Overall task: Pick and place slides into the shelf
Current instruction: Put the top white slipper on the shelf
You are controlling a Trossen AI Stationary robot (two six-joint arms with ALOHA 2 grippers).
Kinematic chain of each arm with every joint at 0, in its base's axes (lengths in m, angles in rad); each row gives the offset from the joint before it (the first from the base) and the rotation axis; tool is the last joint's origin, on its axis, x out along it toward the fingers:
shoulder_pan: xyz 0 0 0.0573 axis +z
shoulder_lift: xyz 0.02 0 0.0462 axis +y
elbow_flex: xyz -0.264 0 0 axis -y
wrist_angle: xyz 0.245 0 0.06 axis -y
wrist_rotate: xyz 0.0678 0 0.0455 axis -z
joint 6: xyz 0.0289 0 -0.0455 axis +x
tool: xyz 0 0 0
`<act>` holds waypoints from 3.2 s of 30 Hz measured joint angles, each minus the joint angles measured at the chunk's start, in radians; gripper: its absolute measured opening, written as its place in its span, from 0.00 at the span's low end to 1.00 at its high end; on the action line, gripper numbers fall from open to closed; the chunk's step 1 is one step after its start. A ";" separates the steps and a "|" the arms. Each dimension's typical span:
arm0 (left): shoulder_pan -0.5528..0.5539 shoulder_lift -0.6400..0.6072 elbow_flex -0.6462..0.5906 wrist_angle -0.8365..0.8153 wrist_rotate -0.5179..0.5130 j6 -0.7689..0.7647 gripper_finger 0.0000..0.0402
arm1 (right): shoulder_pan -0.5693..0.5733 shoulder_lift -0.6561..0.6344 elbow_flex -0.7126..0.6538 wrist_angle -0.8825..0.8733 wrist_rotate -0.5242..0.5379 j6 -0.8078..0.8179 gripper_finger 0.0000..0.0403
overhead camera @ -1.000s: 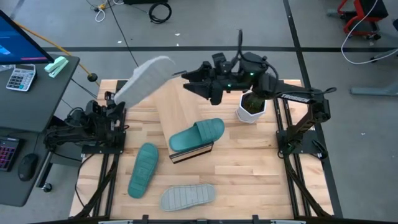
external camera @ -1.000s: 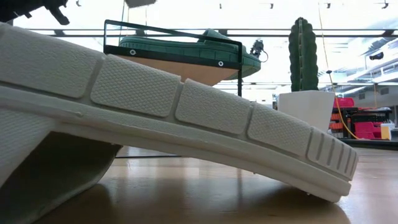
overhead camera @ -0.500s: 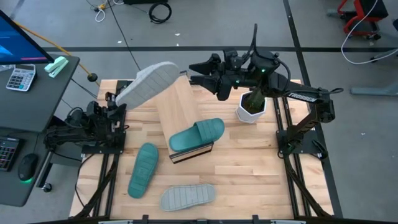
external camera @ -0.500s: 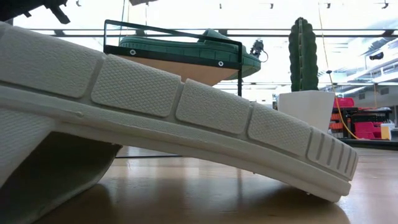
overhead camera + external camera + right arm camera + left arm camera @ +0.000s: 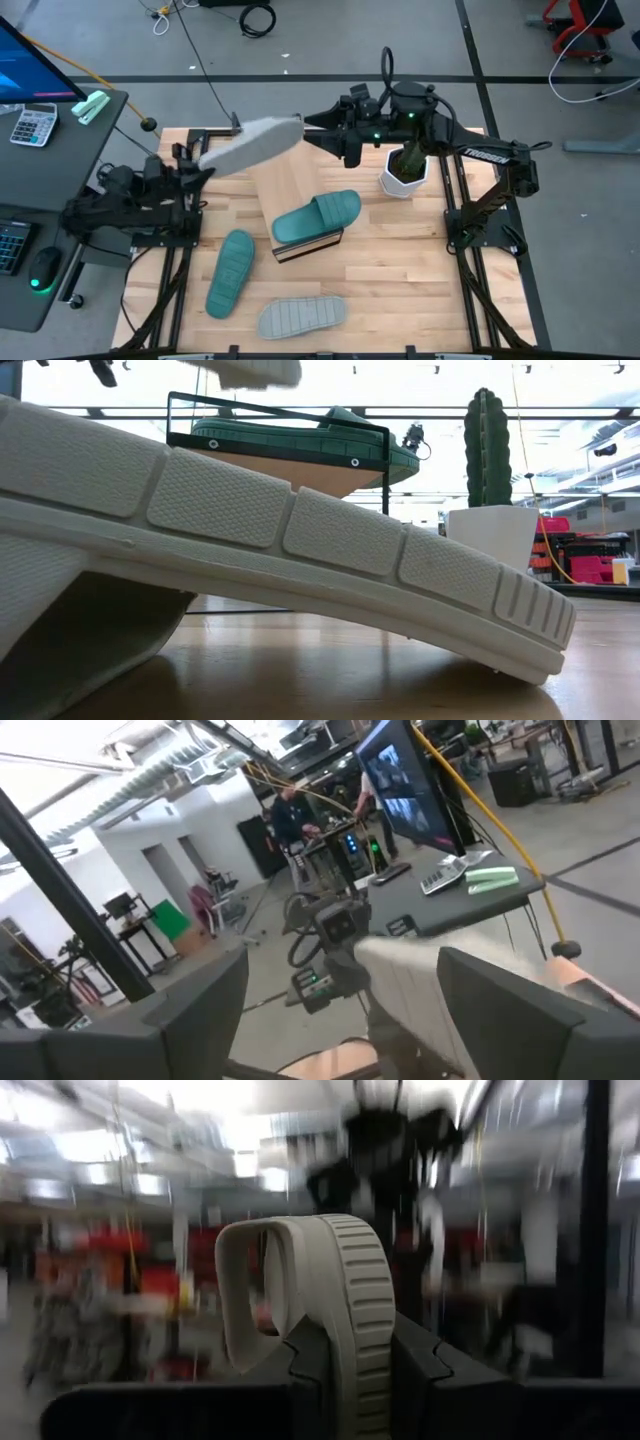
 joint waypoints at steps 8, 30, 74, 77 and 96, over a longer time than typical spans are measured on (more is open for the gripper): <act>0.000 0.211 0.297 -0.274 -0.001 0.095 0.15 | -0.003 -0.016 0.000 -0.031 -0.006 -0.058 0.82; 0.000 0.880 1.363 -1.483 -0.190 -0.429 0.15 | -0.035 -0.036 0.000 -0.274 -0.082 -0.282 0.82; -0.031 1.240 1.741 -1.511 -0.140 -0.427 0.15 | -0.041 -0.034 0.000 -0.303 -0.062 -0.502 0.80; -0.031 1.240 1.741 -1.504 -0.120 -0.424 0.15 | -0.041 -0.030 0.000 -0.276 -0.061 -0.528 0.80; -0.031 1.266 1.739 -1.455 0.000 -0.461 0.15 | -0.043 0.070 -0.001 -0.137 -0.207 -0.535 0.75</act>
